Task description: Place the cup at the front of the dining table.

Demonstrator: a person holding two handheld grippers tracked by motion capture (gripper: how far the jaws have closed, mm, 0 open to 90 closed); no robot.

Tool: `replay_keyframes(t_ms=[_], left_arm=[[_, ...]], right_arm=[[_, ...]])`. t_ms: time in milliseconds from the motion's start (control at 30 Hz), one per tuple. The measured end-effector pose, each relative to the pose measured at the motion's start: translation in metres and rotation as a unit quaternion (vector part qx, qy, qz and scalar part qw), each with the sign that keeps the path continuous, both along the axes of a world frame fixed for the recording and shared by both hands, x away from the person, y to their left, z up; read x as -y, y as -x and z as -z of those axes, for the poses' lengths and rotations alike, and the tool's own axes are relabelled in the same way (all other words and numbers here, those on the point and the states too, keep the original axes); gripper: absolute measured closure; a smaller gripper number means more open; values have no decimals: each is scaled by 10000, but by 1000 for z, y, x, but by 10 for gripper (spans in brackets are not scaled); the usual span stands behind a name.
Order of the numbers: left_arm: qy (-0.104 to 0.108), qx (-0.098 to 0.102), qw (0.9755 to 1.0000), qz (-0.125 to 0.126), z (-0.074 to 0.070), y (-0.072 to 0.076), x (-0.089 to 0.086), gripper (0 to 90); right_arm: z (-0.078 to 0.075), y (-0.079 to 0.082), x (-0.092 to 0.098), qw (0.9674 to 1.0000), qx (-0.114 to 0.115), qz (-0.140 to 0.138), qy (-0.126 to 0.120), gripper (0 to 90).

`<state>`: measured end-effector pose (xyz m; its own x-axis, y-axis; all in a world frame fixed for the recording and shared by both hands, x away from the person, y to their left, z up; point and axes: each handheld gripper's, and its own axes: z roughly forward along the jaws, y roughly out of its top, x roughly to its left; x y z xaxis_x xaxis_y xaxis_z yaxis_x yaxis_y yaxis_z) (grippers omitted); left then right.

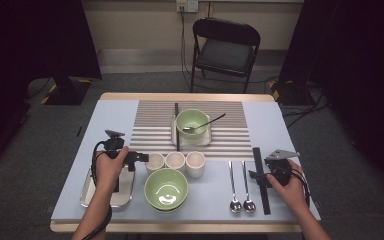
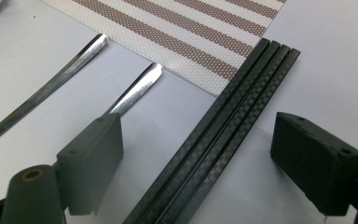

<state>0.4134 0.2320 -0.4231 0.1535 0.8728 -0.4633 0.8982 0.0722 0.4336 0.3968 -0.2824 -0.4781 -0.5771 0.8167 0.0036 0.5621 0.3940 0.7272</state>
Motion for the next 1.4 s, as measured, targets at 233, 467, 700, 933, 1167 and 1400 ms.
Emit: replay_keyframes(t_ms=[233, 467, 700, 933, 1167, 1400], left_arm=[[-50, -4, 10000, -6, -2, 0, 4, 230], [-232, -27, 9997, 56, -2, -1, 10, 279], [-328, -79, 9994, 113, -2, -2, 14, 328], [-348, -110, 9992, 133, -1, -3, 15, 368], [-367, -127, 9992, 112, 1, -4, 18, 381], [-418, -183, 9989, 121, 1, -6, 21, 423]], right_arm=[[0, 0, 0, 10000, 3, 4, 1, 161], [0, 0, 0, 10000, 0, 0, -1, 161], [0, 0, 0, 10000, 0, 1, 0, 161], [0, 0, 0, 10000, 0, 1, 0, 161], [0, 0, 0, 10000, 0, 1, 0, 161], [0, 0, 0, 10000, 0, 1, 0, 161]])
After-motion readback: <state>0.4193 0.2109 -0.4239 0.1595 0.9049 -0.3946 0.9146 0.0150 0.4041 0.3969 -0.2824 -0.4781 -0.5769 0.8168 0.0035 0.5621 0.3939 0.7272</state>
